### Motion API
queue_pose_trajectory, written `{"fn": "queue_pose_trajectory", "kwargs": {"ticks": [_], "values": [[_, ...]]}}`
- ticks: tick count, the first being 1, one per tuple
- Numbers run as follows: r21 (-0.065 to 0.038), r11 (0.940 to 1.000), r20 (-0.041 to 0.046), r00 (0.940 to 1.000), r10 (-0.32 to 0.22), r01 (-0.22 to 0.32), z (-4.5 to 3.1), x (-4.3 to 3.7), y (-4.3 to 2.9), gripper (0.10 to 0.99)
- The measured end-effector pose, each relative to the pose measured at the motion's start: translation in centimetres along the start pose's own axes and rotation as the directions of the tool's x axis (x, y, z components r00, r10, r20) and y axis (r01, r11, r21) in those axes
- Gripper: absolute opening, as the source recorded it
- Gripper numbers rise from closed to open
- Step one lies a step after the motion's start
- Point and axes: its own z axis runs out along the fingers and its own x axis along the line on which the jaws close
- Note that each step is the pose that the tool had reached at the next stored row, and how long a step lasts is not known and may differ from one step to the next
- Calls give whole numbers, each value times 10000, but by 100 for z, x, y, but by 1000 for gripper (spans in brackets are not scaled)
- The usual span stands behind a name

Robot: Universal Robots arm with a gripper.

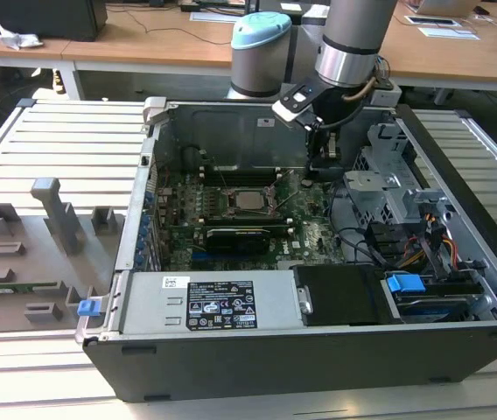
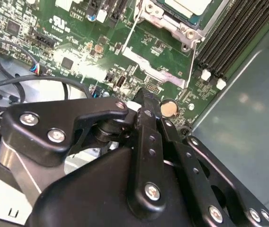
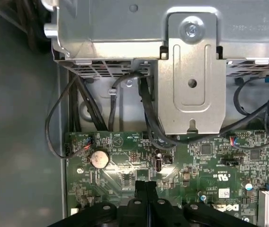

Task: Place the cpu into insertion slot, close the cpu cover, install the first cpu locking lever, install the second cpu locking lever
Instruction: 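Close the cpu cover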

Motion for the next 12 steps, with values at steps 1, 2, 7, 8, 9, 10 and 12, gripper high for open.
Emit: {"fn": "queue_pose_trajectory", "kwargs": {"ticks": [1,2,7,8,9,10,12], "values": [[-4,9998,-9,9998,-220,220,24,0,-4,106],[-10,9987,-11,9987,-518,518,42,1,-7,106],[-14,9977,-18,9977,-674,674,113,1,-60,106],[-13,9977,-19,9977,-674,674,114,-1,-73,106],[-13,9977,-23,9977,-674,673,114,-2,-84,106],[-14,9977,-27,9977,-674,674,117,-3,-110,106],[-14,9977,-28,9977,-675,675,119,-4,-173,106]]}}
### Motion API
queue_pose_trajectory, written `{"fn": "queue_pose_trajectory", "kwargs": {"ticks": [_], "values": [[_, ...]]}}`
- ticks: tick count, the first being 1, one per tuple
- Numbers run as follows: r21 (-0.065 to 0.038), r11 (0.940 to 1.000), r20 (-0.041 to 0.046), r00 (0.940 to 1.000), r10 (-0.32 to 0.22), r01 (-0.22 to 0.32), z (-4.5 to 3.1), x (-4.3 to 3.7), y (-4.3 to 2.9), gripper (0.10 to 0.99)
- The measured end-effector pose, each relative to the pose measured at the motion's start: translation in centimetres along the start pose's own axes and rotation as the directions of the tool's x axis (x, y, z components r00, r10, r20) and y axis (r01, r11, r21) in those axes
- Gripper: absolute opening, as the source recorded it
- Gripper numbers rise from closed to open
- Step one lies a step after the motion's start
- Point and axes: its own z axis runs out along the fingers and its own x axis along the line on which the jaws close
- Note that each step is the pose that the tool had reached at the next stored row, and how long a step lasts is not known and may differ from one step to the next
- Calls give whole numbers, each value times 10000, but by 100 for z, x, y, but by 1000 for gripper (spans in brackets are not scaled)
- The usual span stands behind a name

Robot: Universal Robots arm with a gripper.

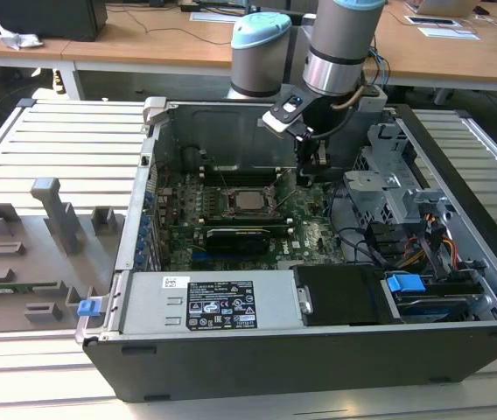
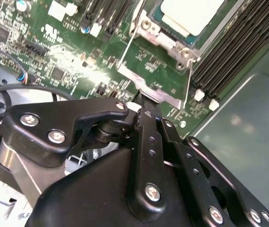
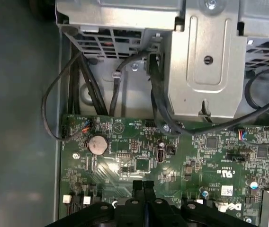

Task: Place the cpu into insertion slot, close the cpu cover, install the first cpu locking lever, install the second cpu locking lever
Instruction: 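Close the cpu cover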

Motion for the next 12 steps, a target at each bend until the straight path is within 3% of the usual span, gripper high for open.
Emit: {"fn": "queue_pose_trajectory", "kwargs": {"ticks": [4,12], "values": [[0,10000,0,10000,1,-1,4,5,-108,106],[0,10000,0,10000,1,-1,9,12,-247,106]]}}
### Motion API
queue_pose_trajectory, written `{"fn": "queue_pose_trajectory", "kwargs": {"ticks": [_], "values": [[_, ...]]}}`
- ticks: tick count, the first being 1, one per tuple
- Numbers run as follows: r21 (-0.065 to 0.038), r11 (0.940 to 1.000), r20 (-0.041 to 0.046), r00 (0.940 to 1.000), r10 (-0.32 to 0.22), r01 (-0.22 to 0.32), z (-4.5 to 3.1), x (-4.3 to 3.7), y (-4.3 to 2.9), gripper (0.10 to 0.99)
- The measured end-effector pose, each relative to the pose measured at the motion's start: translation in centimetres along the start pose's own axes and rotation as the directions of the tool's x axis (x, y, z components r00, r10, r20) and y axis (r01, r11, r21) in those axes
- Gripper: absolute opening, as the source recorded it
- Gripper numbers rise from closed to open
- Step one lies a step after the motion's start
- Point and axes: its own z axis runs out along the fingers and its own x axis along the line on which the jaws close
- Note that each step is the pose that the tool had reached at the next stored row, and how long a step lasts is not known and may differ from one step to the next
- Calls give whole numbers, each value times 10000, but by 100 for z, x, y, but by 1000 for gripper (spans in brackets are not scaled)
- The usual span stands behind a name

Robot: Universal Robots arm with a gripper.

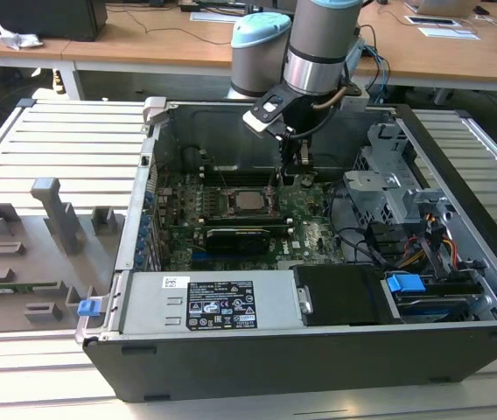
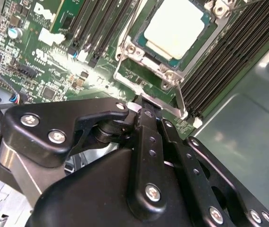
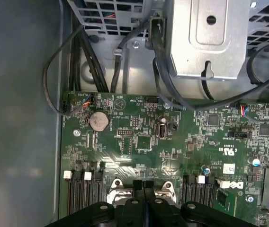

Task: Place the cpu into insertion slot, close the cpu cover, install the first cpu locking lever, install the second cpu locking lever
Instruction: 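Close the cpu cover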

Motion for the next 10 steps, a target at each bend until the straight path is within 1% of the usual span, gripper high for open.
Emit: {"fn": "queue_pose_trajectory", "kwargs": {"ticks": [8,10], "values": [[0,10000,-1,10000,0,0,5,6,-121,106],[0,10000,-1,10000,1,-1,7,8,-171,106]]}}
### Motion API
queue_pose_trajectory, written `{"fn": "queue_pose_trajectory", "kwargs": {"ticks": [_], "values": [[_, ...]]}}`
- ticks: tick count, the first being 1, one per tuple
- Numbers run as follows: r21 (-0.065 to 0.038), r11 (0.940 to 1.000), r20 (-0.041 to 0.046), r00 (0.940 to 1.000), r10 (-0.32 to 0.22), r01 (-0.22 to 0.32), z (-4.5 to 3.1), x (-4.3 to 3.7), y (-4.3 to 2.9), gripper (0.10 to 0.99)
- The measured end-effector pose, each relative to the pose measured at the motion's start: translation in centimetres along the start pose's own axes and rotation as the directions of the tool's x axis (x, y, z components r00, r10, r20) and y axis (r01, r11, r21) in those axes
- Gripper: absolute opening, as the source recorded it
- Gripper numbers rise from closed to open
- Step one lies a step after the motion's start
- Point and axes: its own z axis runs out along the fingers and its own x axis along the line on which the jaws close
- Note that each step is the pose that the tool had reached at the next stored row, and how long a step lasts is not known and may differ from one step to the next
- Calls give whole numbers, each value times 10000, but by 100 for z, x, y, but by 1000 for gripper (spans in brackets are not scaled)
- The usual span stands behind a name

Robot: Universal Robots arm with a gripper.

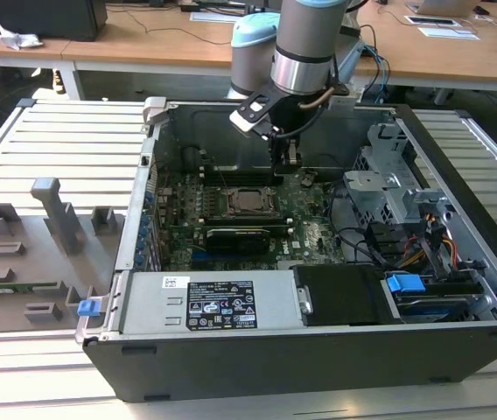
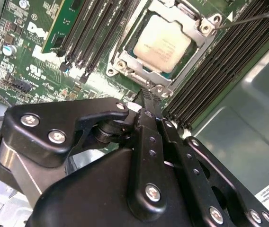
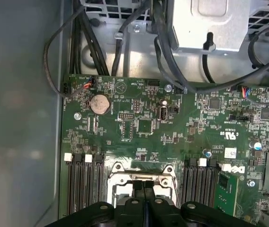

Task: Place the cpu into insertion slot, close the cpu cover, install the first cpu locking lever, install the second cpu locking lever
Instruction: 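Close the cpu cover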

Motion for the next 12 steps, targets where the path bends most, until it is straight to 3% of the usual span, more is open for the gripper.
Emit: {"fn": "queue_pose_trajectory", "kwargs": {"ticks": [12], "values": [[0,10000,0,10000,0,0,5,7,-141,106]]}}
